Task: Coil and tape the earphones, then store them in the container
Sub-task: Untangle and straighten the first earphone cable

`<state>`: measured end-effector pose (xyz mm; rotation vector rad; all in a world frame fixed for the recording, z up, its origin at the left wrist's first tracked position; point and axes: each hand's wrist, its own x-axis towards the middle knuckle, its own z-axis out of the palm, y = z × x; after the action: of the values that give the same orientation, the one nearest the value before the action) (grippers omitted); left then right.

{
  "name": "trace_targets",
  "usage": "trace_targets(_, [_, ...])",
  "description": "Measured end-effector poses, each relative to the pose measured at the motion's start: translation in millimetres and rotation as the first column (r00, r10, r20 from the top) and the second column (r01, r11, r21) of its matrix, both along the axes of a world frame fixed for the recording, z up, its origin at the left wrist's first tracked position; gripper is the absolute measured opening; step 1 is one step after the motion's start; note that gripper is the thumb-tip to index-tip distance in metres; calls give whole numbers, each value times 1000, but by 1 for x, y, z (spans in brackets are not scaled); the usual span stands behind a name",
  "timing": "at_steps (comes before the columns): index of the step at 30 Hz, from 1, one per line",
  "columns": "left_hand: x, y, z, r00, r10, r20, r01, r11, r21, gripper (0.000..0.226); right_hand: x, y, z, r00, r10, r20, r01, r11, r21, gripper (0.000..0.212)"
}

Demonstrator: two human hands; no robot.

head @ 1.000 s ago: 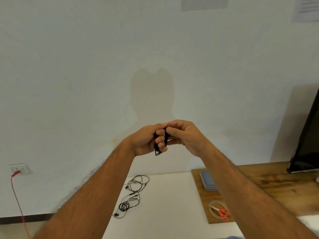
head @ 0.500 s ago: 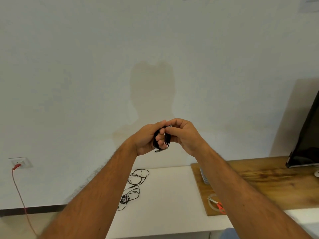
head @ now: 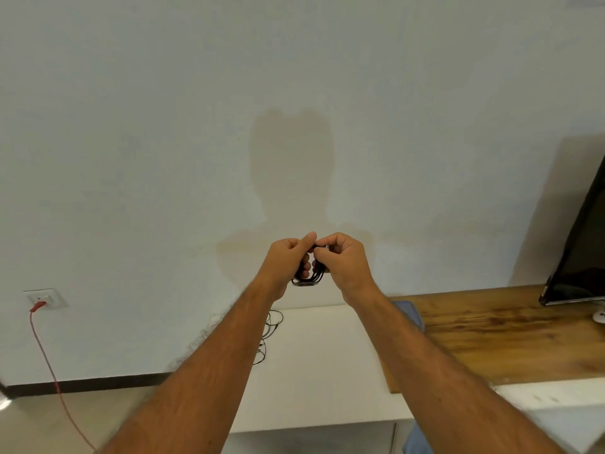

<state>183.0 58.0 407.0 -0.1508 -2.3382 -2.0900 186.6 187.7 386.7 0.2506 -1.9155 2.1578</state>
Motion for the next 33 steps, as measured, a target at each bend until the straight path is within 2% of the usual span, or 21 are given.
trace_targets(3, [4,1,-9,999,37,-27,-38,998,-42,28,1,7,-9,999,-12,43,11,1000,25,17])
trace_targets(8, [11,-8,-30,999,-35,13,37,978,-207,16,9,22,-27,989,33,145,-41,998,51,15])
trace_targets(10, [12,-9,-40,1000,-28,5,28,948,-318,16,11,25,-38,982,52,180,-65,996,65,15])
trace_targets(14, [4,-9,-66,997,-24,-79,-32,775,-631,17,7,24,-68,968,44,248,-81,987,142,13])
trace_targets(17, [-4,-7,-91,995,-64,-82,-21,652,-758,18,0,24,-94,949,55,312,-116,977,181,12])
trace_targets(24, [-26,-3,-183,999,-48,3,29,556,-831,19,-23,26,-178,894,12,449,-166,938,305,14])
trace_targets(33, [-70,21,-313,992,-25,121,120,435,-892,23,-69,36,-308,845,-119,521,-183,852,491,16])
